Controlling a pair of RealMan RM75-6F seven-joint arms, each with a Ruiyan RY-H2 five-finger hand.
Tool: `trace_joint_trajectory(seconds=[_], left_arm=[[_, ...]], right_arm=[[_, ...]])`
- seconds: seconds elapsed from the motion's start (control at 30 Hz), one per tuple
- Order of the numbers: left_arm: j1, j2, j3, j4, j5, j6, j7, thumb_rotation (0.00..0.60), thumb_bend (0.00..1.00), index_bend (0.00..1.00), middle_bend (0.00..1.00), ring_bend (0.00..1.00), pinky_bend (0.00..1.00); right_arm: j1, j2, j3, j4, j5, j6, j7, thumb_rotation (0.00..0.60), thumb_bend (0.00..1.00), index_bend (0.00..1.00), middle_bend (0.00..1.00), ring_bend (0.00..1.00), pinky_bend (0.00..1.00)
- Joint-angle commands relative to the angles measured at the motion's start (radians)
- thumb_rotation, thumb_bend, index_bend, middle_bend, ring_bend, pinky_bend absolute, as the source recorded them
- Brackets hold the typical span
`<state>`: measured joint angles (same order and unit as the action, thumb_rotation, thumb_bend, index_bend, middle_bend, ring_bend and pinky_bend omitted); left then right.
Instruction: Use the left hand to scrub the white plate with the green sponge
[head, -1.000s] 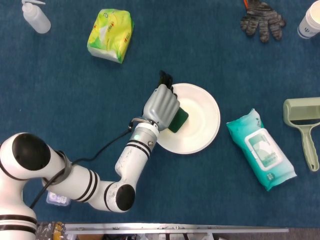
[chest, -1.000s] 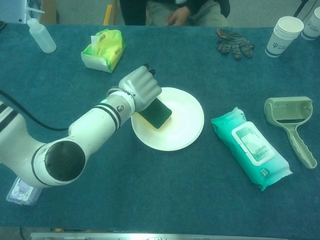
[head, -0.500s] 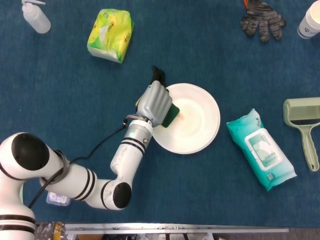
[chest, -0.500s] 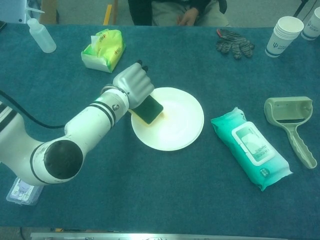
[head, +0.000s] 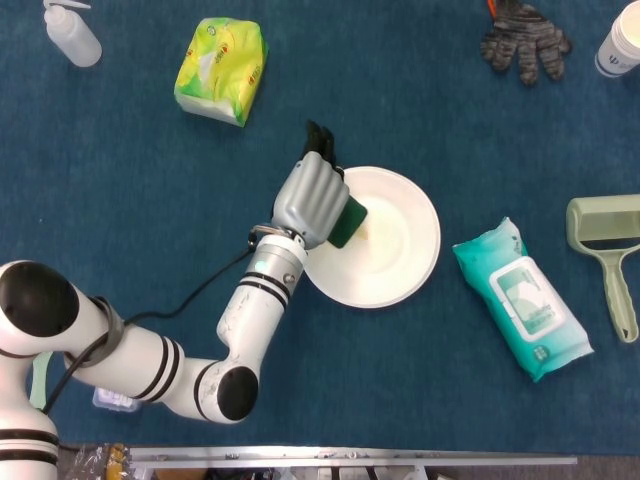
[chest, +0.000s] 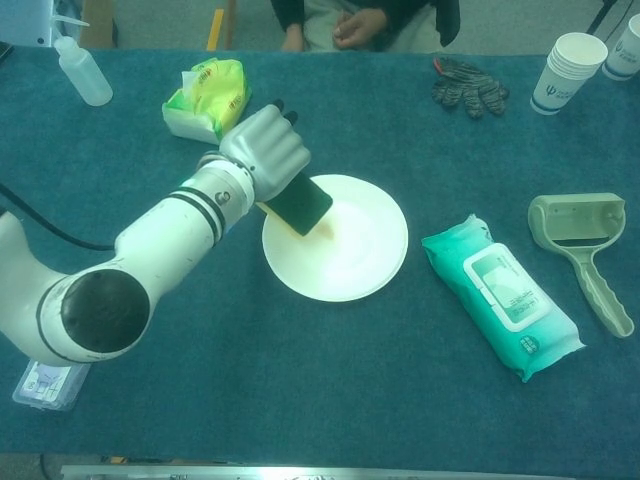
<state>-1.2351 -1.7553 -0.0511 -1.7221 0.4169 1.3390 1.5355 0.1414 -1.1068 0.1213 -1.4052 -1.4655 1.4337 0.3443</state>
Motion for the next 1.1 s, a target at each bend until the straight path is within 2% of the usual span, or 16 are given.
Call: trace_joint_trajectory(seconds=[0.03,0.33,0.63,1.1], left_arm=[[-0.001,-0.005,-0.004,-0.006,0.02,-0.012,-0.014,0.555,0.3,0.48,0.27,0.1,0.1],[-0.006,-0.035,-0.019,0.02,0.017,-0.044,-0.033,0.553,0.3,0.48,0.27,0.1,0.1],[-0.018,-0.077,0.026,0.059,0.018,-0.044,0.024,0.551,0.3,0.49,0.27,0.1,0.1],[-0.022,-0.102,0.044,0.11,0.015,-0.032,0.08,0.567,0.3,0.5,0.27,0.1,0.1]], right_arm=[[0.0,0.0,0.0,-0.001,0.0,0.0,-0.001,0.587,0.32,0.3,0.32,0.21,0.4],[0.0,0.002,0.001,-0.006,0.004,-0.002,-0.008,0.587,0.32,0.3,0.31,0.21,0.4],[0.001,0.002,0.002,-0.006,0.004,-0.002,-0.008,0.587,0.32,0.3,0.31,0.21,0.4],[-0.001,0.003,0.001,0.003,0.006,-0.006,0.002,0.588,0.32,0.3,0.32,0.21,0.4]])
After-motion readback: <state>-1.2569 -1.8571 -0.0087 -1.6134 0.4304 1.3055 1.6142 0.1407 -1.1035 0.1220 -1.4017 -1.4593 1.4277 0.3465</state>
